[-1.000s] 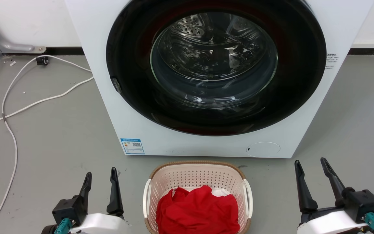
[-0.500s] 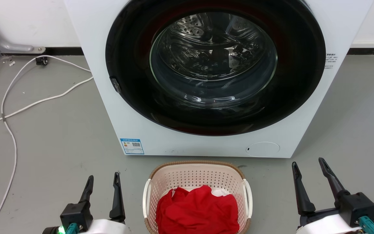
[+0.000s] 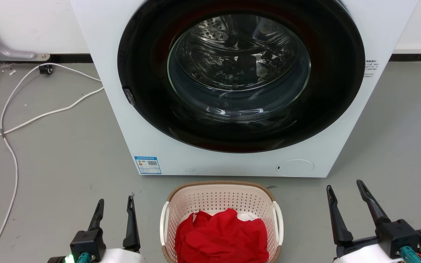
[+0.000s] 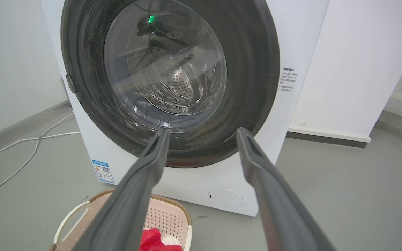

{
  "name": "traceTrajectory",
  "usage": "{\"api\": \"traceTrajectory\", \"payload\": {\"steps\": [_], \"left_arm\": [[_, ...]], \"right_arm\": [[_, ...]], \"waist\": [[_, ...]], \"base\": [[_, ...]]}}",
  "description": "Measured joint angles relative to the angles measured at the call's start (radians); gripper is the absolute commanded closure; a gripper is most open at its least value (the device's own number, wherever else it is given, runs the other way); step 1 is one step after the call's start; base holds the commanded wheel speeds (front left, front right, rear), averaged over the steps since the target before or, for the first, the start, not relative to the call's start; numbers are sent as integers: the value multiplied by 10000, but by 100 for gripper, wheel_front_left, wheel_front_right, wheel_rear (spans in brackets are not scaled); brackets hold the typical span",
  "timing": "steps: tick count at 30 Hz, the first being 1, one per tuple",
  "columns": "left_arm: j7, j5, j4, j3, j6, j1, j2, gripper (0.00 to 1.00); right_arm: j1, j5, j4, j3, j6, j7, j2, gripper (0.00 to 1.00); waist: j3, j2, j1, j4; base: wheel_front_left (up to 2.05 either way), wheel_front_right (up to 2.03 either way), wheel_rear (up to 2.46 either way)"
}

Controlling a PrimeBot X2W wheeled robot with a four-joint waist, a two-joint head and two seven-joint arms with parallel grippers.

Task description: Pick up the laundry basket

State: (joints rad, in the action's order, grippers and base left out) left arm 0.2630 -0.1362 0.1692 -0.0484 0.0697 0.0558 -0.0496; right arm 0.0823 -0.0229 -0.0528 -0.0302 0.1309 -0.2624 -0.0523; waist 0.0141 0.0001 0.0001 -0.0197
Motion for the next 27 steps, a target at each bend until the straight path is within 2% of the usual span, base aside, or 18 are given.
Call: {"api": "traceTrajectory", "payload": {"steps": [27], "left_arm": [[0, -77, 491, -2, -36, -259, 0, 0]], "right_arm": [[-102, -52, -144, -23, 0, -2, 0, 0]], "waist": [[278, 0, 0, 44]], "base": [[0, 0, 0]]}}
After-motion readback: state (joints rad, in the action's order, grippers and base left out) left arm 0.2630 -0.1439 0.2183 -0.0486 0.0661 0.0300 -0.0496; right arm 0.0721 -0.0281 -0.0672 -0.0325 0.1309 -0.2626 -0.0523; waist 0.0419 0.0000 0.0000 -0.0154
